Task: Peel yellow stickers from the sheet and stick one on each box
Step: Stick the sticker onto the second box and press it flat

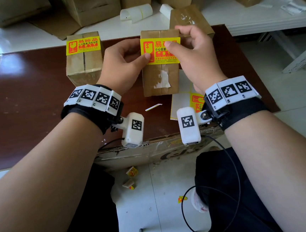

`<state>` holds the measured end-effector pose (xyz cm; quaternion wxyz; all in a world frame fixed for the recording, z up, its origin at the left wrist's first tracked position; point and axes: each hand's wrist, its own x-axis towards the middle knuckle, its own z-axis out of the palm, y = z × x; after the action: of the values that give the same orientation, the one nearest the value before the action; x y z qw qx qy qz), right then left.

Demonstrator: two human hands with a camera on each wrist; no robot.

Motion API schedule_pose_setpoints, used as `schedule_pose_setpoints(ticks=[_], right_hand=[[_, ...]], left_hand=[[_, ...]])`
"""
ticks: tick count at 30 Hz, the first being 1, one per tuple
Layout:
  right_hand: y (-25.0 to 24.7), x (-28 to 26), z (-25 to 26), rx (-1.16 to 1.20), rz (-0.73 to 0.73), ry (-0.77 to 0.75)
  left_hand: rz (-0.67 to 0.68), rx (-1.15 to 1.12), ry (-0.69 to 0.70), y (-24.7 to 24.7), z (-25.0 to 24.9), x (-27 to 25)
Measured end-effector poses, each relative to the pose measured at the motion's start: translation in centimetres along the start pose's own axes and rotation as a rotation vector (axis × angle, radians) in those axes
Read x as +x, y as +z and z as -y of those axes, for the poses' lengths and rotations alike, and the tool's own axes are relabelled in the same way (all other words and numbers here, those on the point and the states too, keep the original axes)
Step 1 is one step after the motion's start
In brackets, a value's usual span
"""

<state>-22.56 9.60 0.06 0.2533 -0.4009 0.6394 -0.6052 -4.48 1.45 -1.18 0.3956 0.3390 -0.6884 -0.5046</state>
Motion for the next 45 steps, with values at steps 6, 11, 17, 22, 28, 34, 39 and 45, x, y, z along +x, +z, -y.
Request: schedule_pose_setpoints(ticks=[6,11,17,22,28,34,39,45], right_hand=[[0.0,-0.3,-0.3,-0.124,0.032,-0.025],[-0.1,-0.2,-0.9,-0.232,0.072,-0.062],[-0.4,0.3,-0.8,-0.174,0.150,0.020],[-0.6,0.3,0.0,-0.161,0.186,0.049],[0.1,-0.1,0.1,-0.140,0.135,0.022],[0.2,-0.4,-0.1,-0.215,0.134,-0.023],[-0.2,-0.2,0.2,-0.197,0.105,-0.021],[0.0,-0.9,0.4,-0.227,0.050,-0.066]], left_hand=[[0.092,0.000,0.007,-0.3,-0.1,-0.1],[0.015,-0.024,-0.016,0.1,-0.7,-0.2],[-0.009,-0.002,-0.020,0.5,-0.4,0.0],[-0.025,0.021,-0.032,0.4,0.0,0.4],[-0.031,0.010,-0.027,0.4,-0.1,0.2],[-0.031,0.123,-0.014,0.4,0.0,0.1],[-0.044,0.221,0.003,0.1,0.3,0.1],[0.002,0.199,0.022,0.0,0.1,0.1]])
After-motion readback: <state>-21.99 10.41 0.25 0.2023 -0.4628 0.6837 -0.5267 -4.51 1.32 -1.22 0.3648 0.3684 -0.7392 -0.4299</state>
